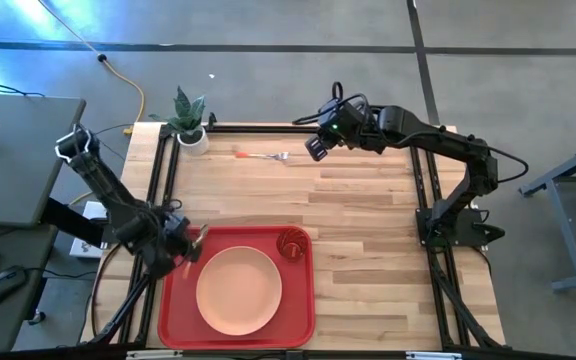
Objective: Pick and place plate/cup/fork/spoon on tray
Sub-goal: Put the orange spoon on the red tray to the left of the pink plate
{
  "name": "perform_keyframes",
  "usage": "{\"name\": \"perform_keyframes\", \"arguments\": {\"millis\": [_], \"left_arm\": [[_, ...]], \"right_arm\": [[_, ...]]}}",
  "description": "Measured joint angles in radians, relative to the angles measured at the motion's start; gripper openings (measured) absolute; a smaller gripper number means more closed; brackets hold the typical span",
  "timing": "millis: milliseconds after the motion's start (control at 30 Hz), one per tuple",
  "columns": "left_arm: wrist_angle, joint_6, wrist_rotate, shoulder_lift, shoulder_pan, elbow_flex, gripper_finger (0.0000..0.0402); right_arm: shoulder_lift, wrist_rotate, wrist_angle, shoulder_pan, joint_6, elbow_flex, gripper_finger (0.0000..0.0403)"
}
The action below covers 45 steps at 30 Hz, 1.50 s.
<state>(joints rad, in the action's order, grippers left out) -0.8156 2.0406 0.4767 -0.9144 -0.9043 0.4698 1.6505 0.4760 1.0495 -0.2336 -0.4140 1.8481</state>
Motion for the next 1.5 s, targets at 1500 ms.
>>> {"name": "perform_keyframes", "arguments": {"millis": [1500], "left_arm": [[0.416, 0.076, -0.311, -0.33, -0.051, 0.001, 0.0029]], "right_arm": [[0.0, 0.046, 0.035, 0.132, -0.121, -0.001, 0.0101]]}}
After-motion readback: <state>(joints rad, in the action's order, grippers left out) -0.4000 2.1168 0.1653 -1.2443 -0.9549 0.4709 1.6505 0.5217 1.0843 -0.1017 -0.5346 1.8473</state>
